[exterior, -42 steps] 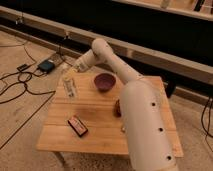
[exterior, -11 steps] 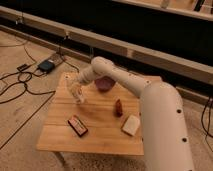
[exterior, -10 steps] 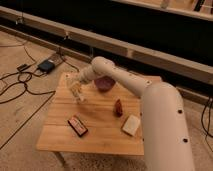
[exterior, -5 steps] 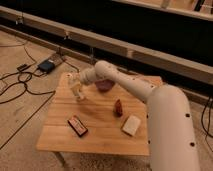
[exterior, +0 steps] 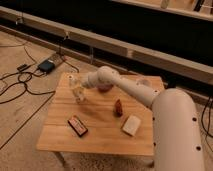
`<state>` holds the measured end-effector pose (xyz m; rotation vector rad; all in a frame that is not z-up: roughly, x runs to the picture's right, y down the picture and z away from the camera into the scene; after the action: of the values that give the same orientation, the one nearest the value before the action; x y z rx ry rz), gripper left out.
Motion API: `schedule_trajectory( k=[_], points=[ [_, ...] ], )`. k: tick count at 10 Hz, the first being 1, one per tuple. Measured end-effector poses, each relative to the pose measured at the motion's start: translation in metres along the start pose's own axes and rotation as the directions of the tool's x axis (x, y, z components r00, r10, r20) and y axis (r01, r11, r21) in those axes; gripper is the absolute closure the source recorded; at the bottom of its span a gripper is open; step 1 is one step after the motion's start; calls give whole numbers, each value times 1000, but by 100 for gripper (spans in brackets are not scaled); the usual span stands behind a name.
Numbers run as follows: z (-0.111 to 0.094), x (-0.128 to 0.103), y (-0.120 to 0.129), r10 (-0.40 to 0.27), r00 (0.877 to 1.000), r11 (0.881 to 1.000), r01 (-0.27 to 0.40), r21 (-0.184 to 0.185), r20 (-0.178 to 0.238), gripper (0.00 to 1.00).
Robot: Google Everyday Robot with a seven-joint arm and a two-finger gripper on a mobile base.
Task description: Stand the bottle upright
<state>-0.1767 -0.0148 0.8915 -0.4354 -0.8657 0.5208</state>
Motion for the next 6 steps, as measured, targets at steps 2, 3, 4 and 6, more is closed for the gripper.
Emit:
schedule_trajectory(
  k=[2, 3, 4, 6],
  points=[
    [-3, 7, 0, 8, 1000, 1000, -7, 7, -2, 100],
    [-3, 9, 2, 8, 1000, 1000, -8, 3, -4, 100],
    [-2, 12, 6, 9, 1000, 1000, -9, -4, -8, 99],
    [-2, 17, 10, 9, 1000, 1000, -10, -13, -15, 82]
  ],
)
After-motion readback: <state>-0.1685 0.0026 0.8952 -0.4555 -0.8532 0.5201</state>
